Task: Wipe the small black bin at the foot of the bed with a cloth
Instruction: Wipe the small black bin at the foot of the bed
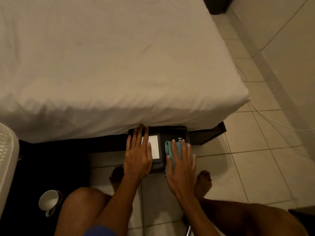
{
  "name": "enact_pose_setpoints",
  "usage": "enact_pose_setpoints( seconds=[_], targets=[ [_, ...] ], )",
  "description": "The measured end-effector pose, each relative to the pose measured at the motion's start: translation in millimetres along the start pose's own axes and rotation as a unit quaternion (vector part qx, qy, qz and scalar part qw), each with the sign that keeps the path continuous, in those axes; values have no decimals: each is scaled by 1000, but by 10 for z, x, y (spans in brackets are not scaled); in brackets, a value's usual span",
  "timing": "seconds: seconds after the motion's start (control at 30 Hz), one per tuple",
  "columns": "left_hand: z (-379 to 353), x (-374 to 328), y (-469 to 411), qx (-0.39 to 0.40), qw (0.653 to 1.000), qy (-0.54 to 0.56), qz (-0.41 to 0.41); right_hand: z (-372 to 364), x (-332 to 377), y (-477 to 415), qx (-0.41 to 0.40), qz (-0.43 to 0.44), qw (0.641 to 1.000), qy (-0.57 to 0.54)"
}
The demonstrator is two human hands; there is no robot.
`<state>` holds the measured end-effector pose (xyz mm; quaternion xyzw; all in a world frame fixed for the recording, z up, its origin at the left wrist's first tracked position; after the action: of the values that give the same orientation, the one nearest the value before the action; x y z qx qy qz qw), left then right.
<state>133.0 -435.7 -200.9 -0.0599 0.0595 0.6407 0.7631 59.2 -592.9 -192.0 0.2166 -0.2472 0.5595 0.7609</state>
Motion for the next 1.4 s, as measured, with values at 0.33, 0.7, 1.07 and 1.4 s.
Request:
enact_pose_setpoints(
  seconds=[0.33,0.7,1.07,1.4],
  targets=[
    [14,-22,-3,-3,1000,-7,-2,127,-110,-351,-2,-22,1000,10],
    [-10,-32,-1,-6,1000,-13,-8,168,-165,-239,-3,-9,1000,-16],
    [-4,-49,-9,0,1000,-13,-10,132,-298,-102,-13,-68,998,-11],
    [5,-67,-3,3,1000,-19,-15,240,-289,-71,16,-53,996,-63]
  ],
)
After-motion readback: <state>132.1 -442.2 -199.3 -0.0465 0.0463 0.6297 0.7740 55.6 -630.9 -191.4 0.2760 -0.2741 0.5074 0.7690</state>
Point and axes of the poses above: each hand's wrist, its own y-axis away from the middle knuckle, its own z-axis out of the back of the hand, x = y × z, the point moved 10 cm from there along -y, towards the middle knuckle, and after that the axes turned 14 degrees about -y, right-handed, at the moved point
